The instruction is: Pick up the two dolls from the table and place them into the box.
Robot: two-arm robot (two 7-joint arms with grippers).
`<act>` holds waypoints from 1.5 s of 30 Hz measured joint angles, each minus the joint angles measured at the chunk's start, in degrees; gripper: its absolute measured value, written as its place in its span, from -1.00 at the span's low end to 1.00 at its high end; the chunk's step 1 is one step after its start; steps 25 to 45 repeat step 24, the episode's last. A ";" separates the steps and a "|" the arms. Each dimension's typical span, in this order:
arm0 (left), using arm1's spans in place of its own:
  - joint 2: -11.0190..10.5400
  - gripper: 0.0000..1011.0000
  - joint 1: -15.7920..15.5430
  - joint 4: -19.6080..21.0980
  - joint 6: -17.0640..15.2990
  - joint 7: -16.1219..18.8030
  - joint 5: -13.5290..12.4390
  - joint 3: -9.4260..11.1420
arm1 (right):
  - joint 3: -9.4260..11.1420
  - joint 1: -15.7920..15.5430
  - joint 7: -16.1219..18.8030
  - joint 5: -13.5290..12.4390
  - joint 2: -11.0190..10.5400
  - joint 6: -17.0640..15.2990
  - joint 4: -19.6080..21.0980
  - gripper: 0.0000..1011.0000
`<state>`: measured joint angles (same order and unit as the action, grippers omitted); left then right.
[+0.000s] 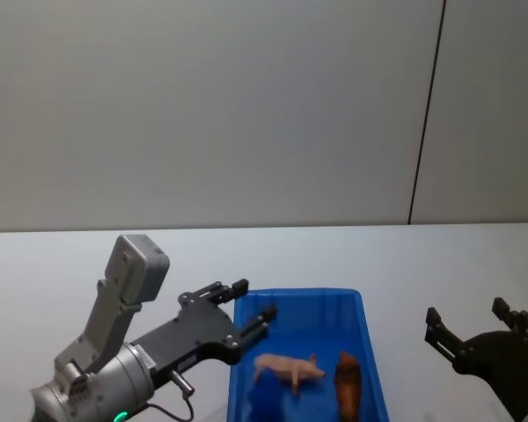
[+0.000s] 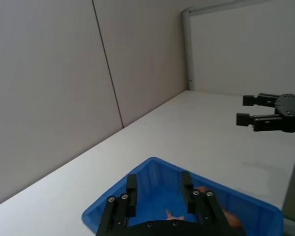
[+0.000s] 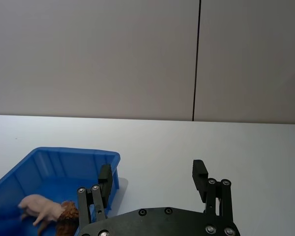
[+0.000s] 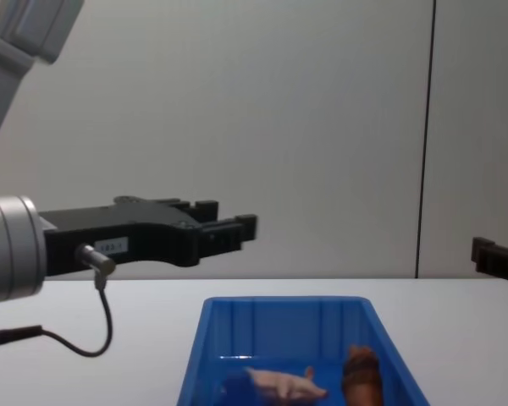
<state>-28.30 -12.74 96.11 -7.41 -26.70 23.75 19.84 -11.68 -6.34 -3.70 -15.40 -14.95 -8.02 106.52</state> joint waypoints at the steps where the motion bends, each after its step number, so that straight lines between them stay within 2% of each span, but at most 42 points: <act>1: 0.11 0.11 -0.05 -0.06 0.10 -0.30 0.16 0.09 | 0.00 0.00 0.00 0.00 0.00 0.00 0.00 0.98; 2: 0.32 0.20 -0.12 -0.19 0.27 -0.83 0.44 0.22 | 0.00 0.01 0.00 0.00 0.00 0.00 0.00 0.98; 4: 0.51 0.22 -0.20 -0.27 0.43 -1.31 0.70 0.35 | 0.00 0.00 0.00 0.00 0.00 0.00 0.00 0.98; 8: 0.88 0.56 -0.32 -0.49 0.72 -2.18 1.20 0.59 | 0.00 0.00 0.00 0.00 0.00 0.00 0.00 0.98; 10: 1.04 0.61 -0.39 -0.60 0.87 -2.62 1.45 0.71 | 0.00 0.00 0.00 0.00 0.00 0.00 0.00 0.98; 15: 1.33 0.93 -0.51 -0.77 1.14 -3.43 1.88 0.91 | 0.00 0.00 0.00 0.00 0.00 0.00 0.00 0.98; 17: 1.39 0.98 -0.53 -0.81 1.20 -3.57 1.94 0.94 | 0.00 0.00 0.00 0.00 0.00 0.00 0.00 0.98; 45: 1.59 0.98 -0.60 -0.93 1.39 -4.09 2.25 1.07 | 0.00 0.00 0.00 0.00 0.00 0.00 0.00 0.98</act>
